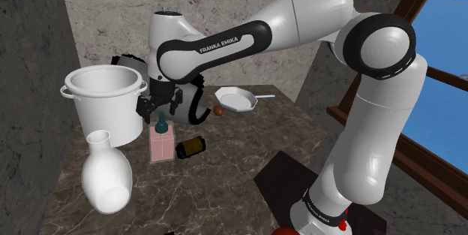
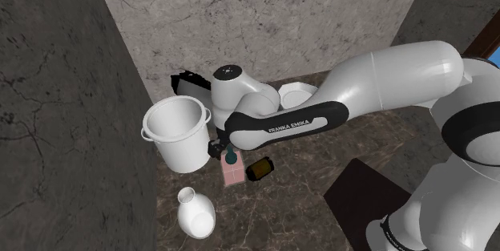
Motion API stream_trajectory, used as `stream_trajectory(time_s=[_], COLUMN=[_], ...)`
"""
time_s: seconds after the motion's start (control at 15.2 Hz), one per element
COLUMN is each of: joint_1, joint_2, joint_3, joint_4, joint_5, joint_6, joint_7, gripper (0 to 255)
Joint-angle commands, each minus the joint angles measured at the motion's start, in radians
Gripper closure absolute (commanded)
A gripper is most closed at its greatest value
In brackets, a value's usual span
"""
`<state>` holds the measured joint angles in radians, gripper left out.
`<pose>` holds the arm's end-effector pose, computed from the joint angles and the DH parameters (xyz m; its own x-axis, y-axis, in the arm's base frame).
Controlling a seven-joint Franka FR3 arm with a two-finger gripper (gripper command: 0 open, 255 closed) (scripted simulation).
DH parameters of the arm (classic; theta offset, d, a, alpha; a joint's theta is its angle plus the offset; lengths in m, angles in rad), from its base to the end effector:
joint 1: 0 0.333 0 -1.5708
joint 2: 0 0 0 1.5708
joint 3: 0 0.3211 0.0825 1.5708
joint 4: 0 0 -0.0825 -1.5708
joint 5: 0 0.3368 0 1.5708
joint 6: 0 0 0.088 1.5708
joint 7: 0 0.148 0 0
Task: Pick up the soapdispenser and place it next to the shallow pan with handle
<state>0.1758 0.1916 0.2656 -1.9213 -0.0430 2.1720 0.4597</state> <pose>0.5185 0.2355 0.3904 0.9986 -0.0025 0.0536 -0.0003 -0.9992 -0.0411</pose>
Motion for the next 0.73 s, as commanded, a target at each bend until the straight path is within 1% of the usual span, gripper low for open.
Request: stream_trajectory(time_s=[0.0,0.07,0.13,0.66], joint_1=[0.000,0.000,0.000,0.001], joint_2=[0.000,0.000,0.000,0.001], joint_3=[0.000,0.000,0.000,0.000], joint_4=[0.000,0.000,0.000,0.002], joint_5=[0.000,0.000,0.000,-0.001], joint_6=[0.000,0.000,0.000,0.000], joint_7=[0.000,0.000,0.000,0.001], gripper=[0,0,255,255])
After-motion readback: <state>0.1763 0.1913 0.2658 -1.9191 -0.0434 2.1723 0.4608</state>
